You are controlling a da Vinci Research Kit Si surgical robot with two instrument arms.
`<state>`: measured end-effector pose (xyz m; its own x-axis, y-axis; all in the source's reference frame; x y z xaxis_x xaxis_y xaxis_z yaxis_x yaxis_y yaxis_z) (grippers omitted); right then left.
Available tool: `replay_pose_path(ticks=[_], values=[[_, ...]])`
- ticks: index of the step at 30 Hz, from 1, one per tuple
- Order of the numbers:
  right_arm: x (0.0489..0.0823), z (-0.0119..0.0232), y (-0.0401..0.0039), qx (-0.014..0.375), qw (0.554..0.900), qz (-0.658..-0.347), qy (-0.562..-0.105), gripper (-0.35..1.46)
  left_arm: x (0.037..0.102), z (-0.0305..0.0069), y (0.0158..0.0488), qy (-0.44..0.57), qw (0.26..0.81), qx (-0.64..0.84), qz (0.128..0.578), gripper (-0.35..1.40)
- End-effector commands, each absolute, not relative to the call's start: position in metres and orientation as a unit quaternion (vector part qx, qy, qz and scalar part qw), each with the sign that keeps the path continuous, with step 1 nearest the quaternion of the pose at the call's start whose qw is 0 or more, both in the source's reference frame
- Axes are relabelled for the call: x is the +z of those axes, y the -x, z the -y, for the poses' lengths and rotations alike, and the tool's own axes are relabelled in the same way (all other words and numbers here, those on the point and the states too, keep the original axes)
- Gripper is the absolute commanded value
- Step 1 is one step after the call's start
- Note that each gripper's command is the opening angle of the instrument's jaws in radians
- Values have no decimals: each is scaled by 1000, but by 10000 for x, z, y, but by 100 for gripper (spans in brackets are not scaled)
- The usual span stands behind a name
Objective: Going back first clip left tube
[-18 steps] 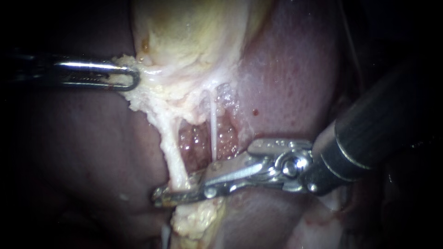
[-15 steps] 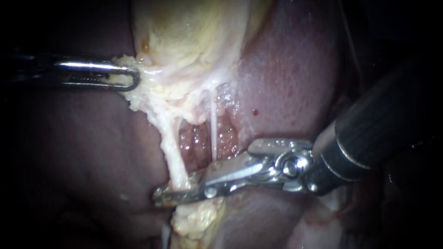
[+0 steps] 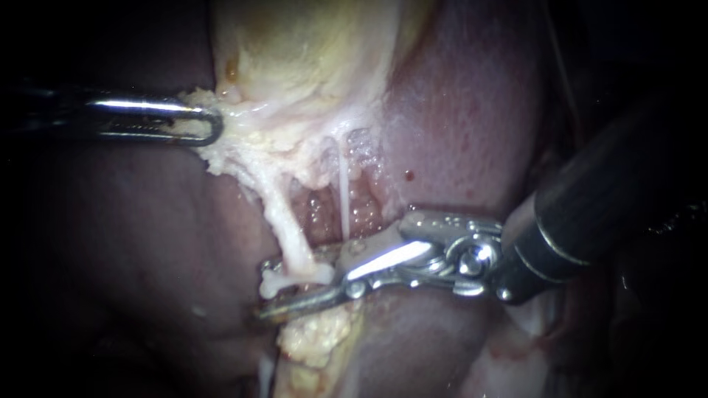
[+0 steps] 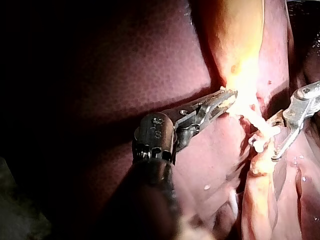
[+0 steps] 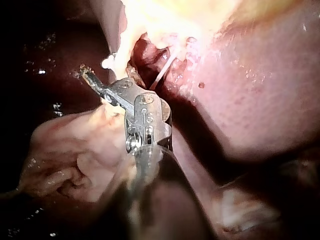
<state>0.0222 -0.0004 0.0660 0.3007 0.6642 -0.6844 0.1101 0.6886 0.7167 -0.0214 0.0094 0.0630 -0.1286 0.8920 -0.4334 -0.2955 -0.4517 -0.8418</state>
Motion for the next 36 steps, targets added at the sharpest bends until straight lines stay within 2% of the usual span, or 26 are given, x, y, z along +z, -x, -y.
replay_pose_path(ticks=[1,5,13,23,29,36], values=[[662,2,-222,194,736,-566,-317,49,629,-94,214,500,431,690,298,-35],[668,-1,-215,187,750,-575,-268,49,629,-94,214,500,431,690,298,-35],[664,1,-188,165,759,-583,-239,50,629,-94,213,500,430,690,298,-35],[640,0,-99,106,763,-597,-222,50,629,-93,212,500,430,690,298,-35],[622,-15,-62,86,785,-573,-220,50,629,-93,212,500,430,690,298,-35],[606,-34,-42,96,793,-564,-212,50,629,-93,212,500,430,690,298,-35]])
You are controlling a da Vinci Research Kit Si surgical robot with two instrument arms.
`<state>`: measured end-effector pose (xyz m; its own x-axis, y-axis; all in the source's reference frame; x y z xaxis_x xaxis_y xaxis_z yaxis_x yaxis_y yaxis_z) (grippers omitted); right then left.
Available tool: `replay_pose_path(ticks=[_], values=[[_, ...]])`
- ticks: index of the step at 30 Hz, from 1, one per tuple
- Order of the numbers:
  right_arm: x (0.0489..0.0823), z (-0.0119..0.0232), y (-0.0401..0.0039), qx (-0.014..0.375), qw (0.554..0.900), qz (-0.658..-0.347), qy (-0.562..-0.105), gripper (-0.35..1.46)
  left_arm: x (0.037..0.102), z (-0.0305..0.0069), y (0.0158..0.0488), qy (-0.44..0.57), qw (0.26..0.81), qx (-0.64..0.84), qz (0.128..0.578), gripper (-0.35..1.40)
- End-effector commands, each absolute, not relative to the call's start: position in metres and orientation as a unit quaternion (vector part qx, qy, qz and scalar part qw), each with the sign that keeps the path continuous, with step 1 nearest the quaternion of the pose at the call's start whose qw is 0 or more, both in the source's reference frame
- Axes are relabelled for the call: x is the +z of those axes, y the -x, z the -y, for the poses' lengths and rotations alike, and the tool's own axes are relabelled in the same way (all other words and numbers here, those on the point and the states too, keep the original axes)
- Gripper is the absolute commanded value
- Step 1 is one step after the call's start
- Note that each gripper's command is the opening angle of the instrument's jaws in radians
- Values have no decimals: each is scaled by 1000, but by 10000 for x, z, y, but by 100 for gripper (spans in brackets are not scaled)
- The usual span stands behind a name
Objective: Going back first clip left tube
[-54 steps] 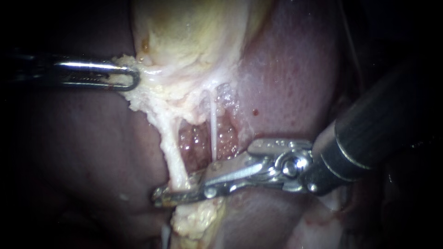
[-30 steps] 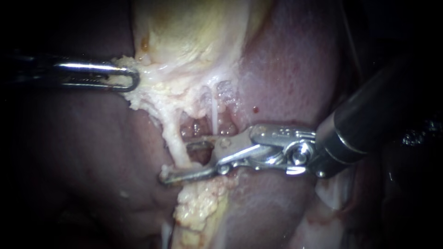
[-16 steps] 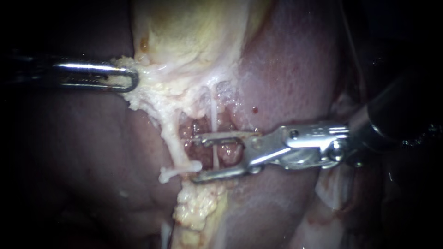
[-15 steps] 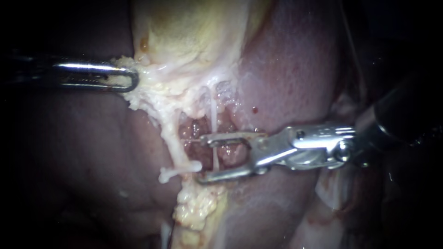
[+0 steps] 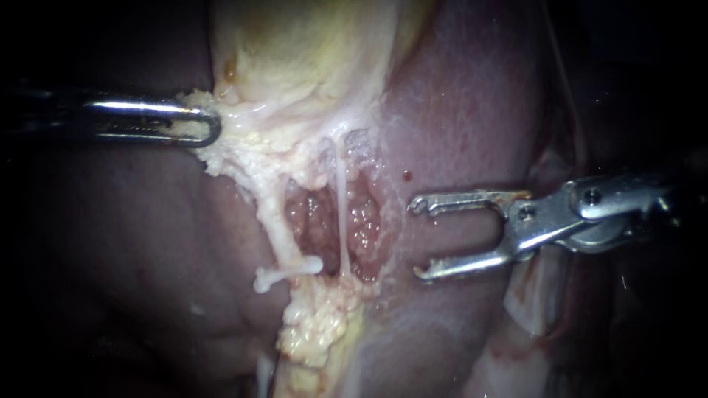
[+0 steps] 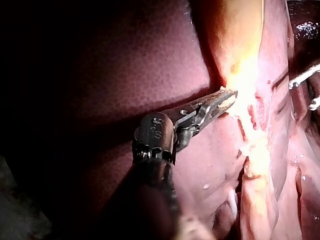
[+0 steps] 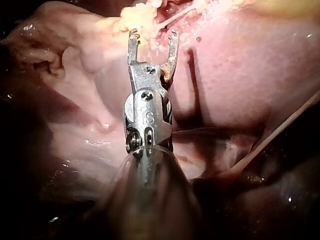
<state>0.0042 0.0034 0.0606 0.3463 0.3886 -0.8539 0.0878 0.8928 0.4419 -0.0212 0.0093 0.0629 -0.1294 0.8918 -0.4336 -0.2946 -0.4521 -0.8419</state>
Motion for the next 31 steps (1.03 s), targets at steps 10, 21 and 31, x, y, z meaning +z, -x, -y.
replay_pose_path(ticks=[10,21,31], values=[[605,-35,-39,94,793,-564,-211,50,649,-79,242,500,426,693,296,-35],[606,-35,-39,93,793,-564,-211,50,669,-78,275,499,422,696,298,-35],[605,-34,-39,93,793,-564,-211,50,671,-77,276,497,421,698,298,-35]])
